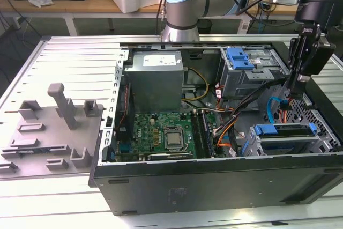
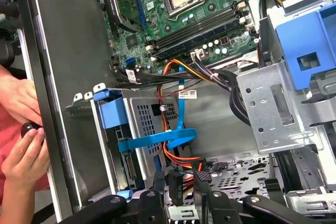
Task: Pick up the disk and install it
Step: 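Insert the first disk wire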
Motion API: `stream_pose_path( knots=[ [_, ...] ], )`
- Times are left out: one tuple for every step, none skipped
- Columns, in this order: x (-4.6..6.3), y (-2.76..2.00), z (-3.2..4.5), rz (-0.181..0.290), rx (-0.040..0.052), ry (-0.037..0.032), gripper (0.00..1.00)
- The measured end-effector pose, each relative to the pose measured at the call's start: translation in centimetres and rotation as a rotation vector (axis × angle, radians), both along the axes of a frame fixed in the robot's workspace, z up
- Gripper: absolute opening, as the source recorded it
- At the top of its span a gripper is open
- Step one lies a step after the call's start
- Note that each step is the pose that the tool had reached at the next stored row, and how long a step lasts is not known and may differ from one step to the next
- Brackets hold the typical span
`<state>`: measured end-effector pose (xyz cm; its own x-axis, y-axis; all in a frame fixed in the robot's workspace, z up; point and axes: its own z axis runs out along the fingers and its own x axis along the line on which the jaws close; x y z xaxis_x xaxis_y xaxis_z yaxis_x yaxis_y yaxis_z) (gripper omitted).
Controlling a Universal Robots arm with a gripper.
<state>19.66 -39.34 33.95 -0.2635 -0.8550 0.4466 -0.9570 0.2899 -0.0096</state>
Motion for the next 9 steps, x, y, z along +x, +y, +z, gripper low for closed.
stream_pose_path(
  knots=[
    [0.00, 0.00, -0.03, 0.002, -0.0009, 0.0000, 0.36],
    [0.01, 0.01, -0.05, 0.006, -0.0015, 0.0000, 0.36],
    [0.00, 0.00, -0.07, 0.014, -0.0017, 0.0000, 0.36],
    [0.00, 0.00, -0.09, 0.027, -0.0017, 0.0000, 0.36],
    [0.00, 0.00, -0.10, 0.036, -0.0016, 0.0000, 0.36],
    [0.01, 0.00, -0.11, 0.040, -0.0018, 0.0000, 0.36],
    [0.01, 0.00, -0.12, 0.042, -0.0020, 0.0000, 0.36],
    [0.01, 0.01, -0.14, 0.042, -0.0020, 0.0000, 0.36],
    [0.00, 0.00, -0.17, 0.042, -0.0019, 0.0000, 0.36]
  ],
)
